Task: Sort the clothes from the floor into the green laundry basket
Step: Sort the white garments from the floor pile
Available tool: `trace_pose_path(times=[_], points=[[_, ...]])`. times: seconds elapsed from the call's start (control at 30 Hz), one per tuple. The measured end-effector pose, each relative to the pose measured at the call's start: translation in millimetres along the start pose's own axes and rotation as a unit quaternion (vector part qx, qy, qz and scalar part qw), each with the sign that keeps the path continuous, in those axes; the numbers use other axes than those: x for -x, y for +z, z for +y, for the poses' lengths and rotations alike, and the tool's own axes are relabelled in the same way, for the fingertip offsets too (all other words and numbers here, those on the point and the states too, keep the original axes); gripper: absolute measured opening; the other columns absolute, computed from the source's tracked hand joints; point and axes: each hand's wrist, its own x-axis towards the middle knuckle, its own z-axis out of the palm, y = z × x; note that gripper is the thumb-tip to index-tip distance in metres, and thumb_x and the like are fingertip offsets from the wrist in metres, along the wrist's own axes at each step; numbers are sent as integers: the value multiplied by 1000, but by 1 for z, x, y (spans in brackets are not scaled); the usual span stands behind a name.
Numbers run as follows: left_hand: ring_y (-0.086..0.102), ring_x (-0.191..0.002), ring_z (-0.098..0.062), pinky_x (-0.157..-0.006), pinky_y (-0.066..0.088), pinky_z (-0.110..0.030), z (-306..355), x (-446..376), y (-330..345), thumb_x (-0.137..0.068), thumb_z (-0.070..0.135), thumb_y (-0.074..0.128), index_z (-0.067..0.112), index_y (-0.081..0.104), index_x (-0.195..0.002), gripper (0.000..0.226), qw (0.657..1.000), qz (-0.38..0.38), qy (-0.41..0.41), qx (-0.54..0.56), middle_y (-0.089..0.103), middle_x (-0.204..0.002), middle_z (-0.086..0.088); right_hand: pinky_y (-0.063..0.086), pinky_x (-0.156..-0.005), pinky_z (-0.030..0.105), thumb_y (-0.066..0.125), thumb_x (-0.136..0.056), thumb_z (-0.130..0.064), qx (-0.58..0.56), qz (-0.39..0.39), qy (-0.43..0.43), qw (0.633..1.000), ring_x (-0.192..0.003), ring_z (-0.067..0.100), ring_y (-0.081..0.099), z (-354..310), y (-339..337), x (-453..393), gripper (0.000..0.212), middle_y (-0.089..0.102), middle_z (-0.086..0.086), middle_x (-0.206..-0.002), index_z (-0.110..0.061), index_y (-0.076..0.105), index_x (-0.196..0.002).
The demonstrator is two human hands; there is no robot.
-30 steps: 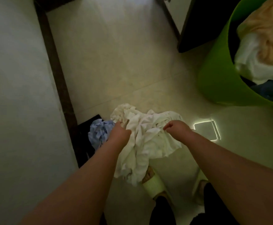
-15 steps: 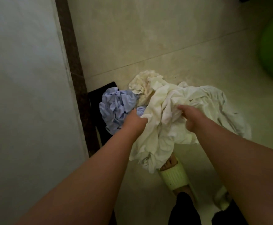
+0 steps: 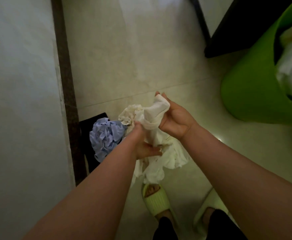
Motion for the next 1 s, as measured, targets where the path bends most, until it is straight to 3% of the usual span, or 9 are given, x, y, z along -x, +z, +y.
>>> trace_pose_path(times=[0.1, 0.13, 0.2, 0.33, 0.5, 0.7, 0.8, 0.93, 1.0], points=[[69, -98, -36, -78, 60, -45, 17, 36, 40, -89, 33, 53, 3, 55, -130, 51, 940, -115, 196, 256, 68, -113, -14, 56, -79, 25, 91, -52, -14, 38, -99, 64, 992, -76, 11, 69, -5, 25, 20, 40, 73, 1, -82, -10, 75, -88], [73, -85, -31, -75, 61, -38, 20, 55, 51, -80, 22, 60, -3, 66, -112, 41, 942, -194, 204, 184, 73, -98, -17, 58, -73, 24, 94, -48, -18, 78, -125, 81, 986, -72, 10, 69, -8, 30, 31, 42, 72, 0, -79, -10, 75, -85], [66, -46, -15, -41, 52, -19, 37, 68, 58, -83, 18, 62, 10, 67, -76, 12, 981, -52, 165, 89, 68, -58, -4, 58, -62, 23, 95, -43, -26, 143, -143, 113, 973, -66, 10, 69, -13, 34, 53, 45, 71, 0, -75, -12, 75, -80], [60, -52, -20, -43, 49, -23, 76, 91, 65, -95, 6, 39, 4, 57, -82, 23, 976, 36, 217, 14, 58, -70, -14, 55, -81, 33, 74, -74, -44, 259, -23, 115, 959, -89, 18, 67, -42, 22, 84, 47, 70, 6, -103, -13, 69, -109], [65, -78, -24, -68, 56, -29, 88, 143, 85, -99, 16, 34, 5, 64, -95, 33, 974, -87, 195, -80, 70, -81, -12, 42, -105, 47, 39, -92, -63, 314, 180, 141, 921, -113, 28, 58, -80, 11, 107, 70, 60, 12, -128, -11, 47, -138], [66, -47, -17, -46, 52, -18, 95, 213, 106, -99, 10, 26, -3, 72, -68, 56, 942, -201, 184, -196, 68, -56, -13, 39, -105, 51, 17, -84, -80, 199, 167, 27, 965, -126, 32, 51, -111, 68, 118, 90, 56, 14, -135, -11, 47, -133], [56, -36, -12, -40, 46, -15, 95, 233, 99, -97, -3, 29, 3, 66, -45, 64, 929, -174, 221, -240, 58, -42, -3, 48, -96, 47, 35, -84, -77, 110, 178, -70, 975, -117, 31, 59, -124, 92, 112, 80, 61, 10, -127, -15, 50, -133], [60, -42, -10, -45, 50, -17, 102, 242, 69, -69, 5, 58, 5, 57, -72, 3, 907, -101, 172, -370, 62, -49, 0, 49, -83, 43, 57, -91, -48, 53, 235, -148, 959, -83, 27, 60, -139, 120, 129, 35, 62, 10, -93, -13, 57, -94], [67, -55, -16, -58, 57, -24, 105, 240, 52, -62, 6, 56, 0, 63, -83, 23, 890, -79, 82, -442, 69, -64, -8, 49, -86, 47, 67, -88, -34, 39, 233, -129, 963, -85, 30, 61, -145, 125, 135, 27, 64, 13, -101, -9, 58, -95]])
